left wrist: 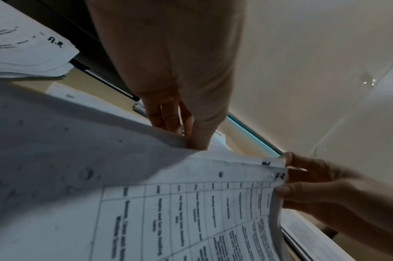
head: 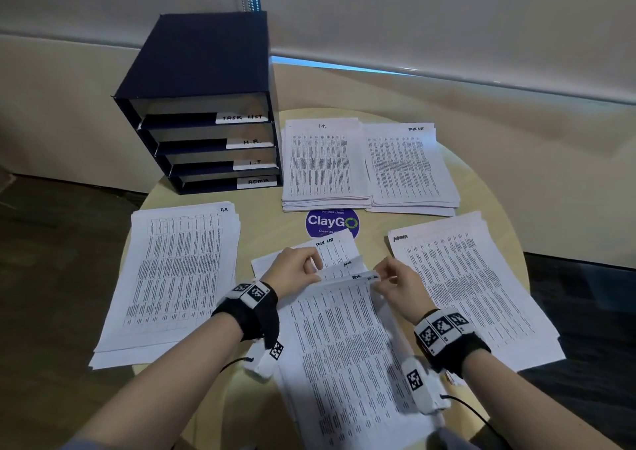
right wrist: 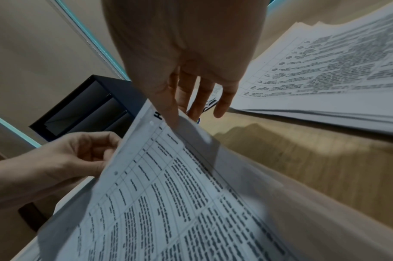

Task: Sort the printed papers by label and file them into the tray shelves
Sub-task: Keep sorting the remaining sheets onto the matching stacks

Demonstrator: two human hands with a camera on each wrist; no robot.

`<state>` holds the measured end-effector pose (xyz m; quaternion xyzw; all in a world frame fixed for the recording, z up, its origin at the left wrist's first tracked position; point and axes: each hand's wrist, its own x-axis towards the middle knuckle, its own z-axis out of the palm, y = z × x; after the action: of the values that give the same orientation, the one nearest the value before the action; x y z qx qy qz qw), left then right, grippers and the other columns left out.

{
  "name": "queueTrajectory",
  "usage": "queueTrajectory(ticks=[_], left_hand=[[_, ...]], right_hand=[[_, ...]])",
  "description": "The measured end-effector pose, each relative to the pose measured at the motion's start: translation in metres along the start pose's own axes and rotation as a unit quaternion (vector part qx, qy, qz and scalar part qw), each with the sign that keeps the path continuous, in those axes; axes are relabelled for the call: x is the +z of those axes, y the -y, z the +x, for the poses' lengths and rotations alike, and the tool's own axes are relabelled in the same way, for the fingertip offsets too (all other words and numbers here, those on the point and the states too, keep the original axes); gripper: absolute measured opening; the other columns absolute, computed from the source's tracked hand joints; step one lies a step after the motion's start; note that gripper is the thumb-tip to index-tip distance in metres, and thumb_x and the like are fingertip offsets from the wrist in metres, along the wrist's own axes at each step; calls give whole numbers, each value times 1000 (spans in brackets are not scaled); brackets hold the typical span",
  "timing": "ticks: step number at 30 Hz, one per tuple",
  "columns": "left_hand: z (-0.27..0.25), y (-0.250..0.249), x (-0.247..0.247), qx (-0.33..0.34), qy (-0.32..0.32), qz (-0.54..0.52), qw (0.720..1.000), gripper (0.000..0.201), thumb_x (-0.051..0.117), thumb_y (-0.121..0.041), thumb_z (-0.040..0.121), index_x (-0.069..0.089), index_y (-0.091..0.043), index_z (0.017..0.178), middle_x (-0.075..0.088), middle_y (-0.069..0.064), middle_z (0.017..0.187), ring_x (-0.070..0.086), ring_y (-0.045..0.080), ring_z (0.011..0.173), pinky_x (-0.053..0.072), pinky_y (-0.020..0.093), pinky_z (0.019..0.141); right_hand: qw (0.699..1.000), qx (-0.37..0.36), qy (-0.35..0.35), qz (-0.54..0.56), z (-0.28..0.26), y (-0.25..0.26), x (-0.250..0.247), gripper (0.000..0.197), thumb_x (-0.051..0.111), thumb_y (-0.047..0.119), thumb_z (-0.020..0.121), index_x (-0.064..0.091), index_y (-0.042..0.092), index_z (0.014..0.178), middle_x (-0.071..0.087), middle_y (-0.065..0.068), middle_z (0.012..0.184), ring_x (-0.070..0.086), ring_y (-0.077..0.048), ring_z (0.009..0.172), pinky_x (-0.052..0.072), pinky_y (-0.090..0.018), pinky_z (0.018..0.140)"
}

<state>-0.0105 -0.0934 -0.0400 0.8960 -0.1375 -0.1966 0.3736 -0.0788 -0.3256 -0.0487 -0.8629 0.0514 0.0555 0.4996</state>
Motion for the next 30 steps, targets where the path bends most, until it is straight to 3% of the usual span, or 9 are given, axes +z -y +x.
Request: queueTrajectory(ticks=[7,10,13,15,18,20,23,27,30], left_hand=[[-5,1,0,91,18,98,991,6,59,-17,92,57,-22,90,64,-5,73,55,9,65,42,28,64],[-9,4,0,105,60,82,989,6,59,-21,92,55,-23,88,65,-4,85,58,16,79,48,33,77],[-8,1,-3,86,90,26,992,19,60,-36,92,62,-18,88,62,-3,99,55,12,93,43,29,85],[-5,0,-7,36,85,-5,996,25,55,-37,95,67,-16,90,61,-3,101,55,8,88,43,28,81],[1,6,-7,-15,66,-27,997,6,66,-16,86,65,-14,91,60,-4,88,52,11,73,39,21,66],[3,8,-7,-39,59,-30,997,23,72,-7,76,60,-14,95,56,-4,83,49,12,68,37,15,57],[5,4,-7,-26,53,-11,998,25,78,-5,74,63,-14,93,55,-6,72,49,5,62,37,10,55],[3,-3,-6,11,77,-29,997,9,76,-1,75,69,-5,77,58,-5,63,49,-4,52,43,14,60],[-2,-6,-4,25,68,-34,997,16,75,-11,79,64,-12,68,53,-5,60,43,0,51,38,17,57]], right_hand=[[1000,0,-28,-2,-1,-5,3,30,72,1,74,58,26,67,58,-3,99,58,-16,94,47,-29,86],[999,2,-41,21,-1,-4,7,31,69,-5,73,58,23,67,63,-3,90,60,-17,88,50,-32,82],[999,23,-33,19,-2,-3,7,24,68,-5,74,61,17,65,67,-2,74,62,-19,77,52,-34,76],[999,21,-18,22,-4,-3,5,24,70,-4,73,62,17,64,67,-1,71,63,-19,74,53,-34,76],[999,20,17,41,-9,-4,-2,28,72,-4,71,61,21,63,66,-1,69,63,-19,72,54,-40,77],[997,24,32,58,-11,-3,-6,28,70,-6,71,59,19,69,64,-6,73,61,-22,72,53,-44,76],[996,30,24,77,-12,-2,-7,39,66,-10,73,51,21,92,57,-10,80,58,-17,73,53,-34,73],[997,49,26,44,-8,0,-3,63,66,-10,76,40,25,121,49,12,76,50,5,70,42,-9,68],[996,64,37,43,1,-8,-1,37,70,-1,77,56,21,104,58,10,79,58,-9,72,43,-15,64]])
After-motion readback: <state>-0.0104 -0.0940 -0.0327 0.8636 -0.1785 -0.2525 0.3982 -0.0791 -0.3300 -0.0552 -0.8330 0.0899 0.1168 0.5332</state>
